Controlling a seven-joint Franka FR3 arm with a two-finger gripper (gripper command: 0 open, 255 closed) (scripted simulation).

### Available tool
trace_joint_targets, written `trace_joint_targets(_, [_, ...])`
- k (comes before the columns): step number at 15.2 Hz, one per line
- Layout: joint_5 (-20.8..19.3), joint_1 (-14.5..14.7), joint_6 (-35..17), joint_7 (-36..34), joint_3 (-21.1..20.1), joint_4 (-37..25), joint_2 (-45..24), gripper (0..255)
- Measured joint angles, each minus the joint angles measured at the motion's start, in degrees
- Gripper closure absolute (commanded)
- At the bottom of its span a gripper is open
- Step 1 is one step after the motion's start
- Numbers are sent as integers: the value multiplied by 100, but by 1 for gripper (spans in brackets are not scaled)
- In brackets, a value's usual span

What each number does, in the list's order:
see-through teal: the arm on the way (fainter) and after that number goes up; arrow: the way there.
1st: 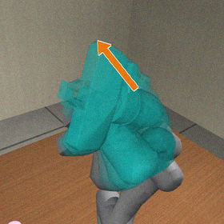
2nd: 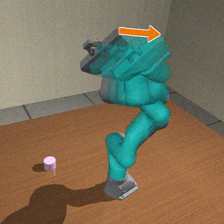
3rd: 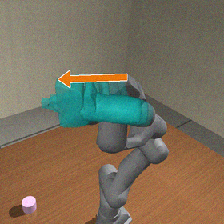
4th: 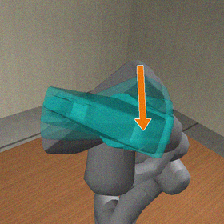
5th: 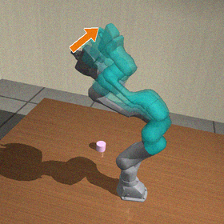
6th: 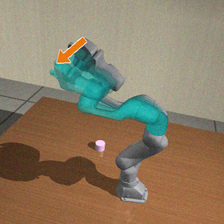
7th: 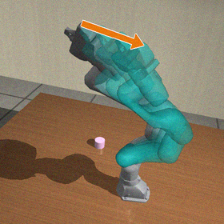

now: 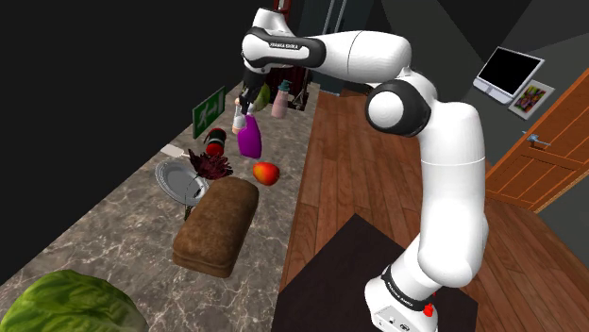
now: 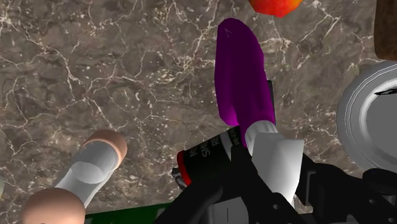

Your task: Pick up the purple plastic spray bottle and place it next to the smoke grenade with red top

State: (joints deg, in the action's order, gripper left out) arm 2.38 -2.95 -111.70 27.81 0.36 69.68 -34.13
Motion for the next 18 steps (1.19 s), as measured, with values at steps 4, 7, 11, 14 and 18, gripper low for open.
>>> trace_joint_targets(4, [3,5,-293,6,-2,264,-30,255])
trace_joint_targets(7, [5,3,-350,11,-2,323,-27,255])
trace_joint_targets(11, [5,2,-360,12,-2,333,-25,0])
trace_joint_targets(14, [5,2,-360,12,-2,332,-25,0])
trace_joint_targets(18, [5,1,-304,11,-1,314,13,0])
